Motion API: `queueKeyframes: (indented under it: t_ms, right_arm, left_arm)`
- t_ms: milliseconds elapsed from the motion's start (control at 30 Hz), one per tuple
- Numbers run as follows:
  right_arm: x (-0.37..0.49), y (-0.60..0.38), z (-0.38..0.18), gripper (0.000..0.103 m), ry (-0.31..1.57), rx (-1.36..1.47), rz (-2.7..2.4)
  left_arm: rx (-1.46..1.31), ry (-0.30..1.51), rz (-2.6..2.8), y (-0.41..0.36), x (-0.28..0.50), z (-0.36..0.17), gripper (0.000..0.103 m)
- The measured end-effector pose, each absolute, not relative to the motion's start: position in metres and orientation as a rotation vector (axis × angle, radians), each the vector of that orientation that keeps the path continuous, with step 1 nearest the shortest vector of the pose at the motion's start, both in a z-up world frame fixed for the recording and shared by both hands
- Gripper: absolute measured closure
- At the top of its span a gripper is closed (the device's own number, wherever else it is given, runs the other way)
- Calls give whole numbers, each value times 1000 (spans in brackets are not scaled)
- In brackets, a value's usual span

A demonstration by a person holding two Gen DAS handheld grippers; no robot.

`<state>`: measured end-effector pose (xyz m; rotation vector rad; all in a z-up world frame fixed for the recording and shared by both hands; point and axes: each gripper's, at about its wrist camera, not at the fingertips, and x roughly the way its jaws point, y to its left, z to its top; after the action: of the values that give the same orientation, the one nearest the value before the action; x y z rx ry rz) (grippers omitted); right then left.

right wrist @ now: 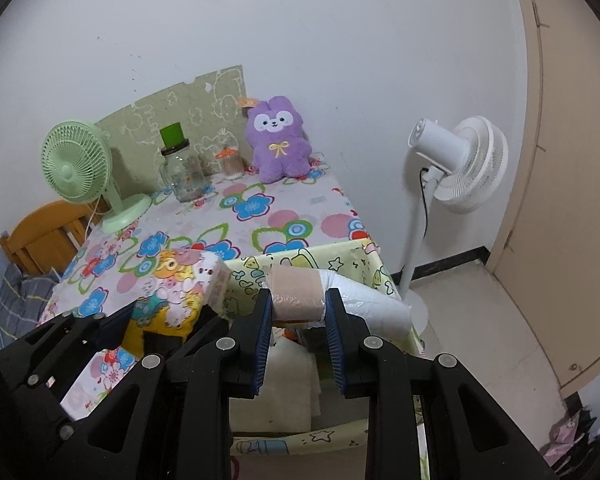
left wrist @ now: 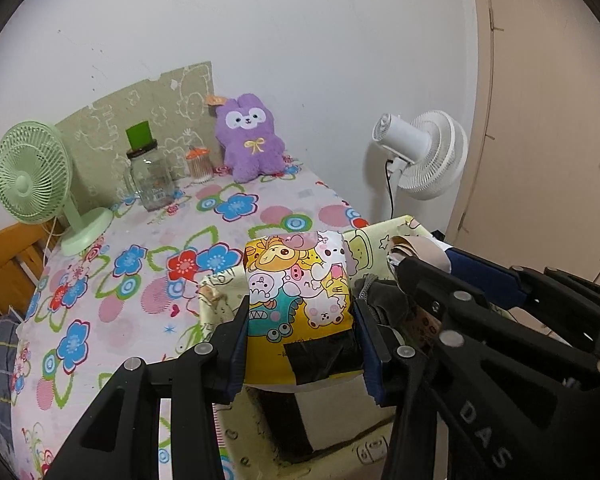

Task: Organize soft objects
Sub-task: 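Open the left tool to drop the tissue pack into the gift box while the right tool releases the roll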

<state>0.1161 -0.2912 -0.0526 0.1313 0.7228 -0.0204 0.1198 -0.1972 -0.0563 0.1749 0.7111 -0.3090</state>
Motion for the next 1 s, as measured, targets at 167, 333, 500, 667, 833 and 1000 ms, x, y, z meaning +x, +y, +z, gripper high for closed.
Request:
queueKeyframes:
  t_ms: [167, 333, 500, 667, 833, 1000]
  right_arm:
    - [122, -294, -60, 74, 748, 146, 3]
    - [129, -296, -67, 74, 767, 148, -16]
    - [136, -299, -73, 74, 783, 152, -29]
    - [143, -299, -76, 74, 791, 161, -27]
    - [152, -291, -79, 74, 803, 156, -4]
    - [159, -281, -83, 74, 816, 161, 32]
  left_arm:
    - [163, 744, -315, -199, 131, -66, 55]
    - [171, 760, -319, -203, 140, -73, 53]
    - [172, 782, -336, -205, 148, -78, 51]
    - [160, 803, -372, -202, 147, -76, 27]
    - [177, 797, -346, -196, 145, -74, 20]
    - [189, 802, -326, -188, 145, -73, 22]
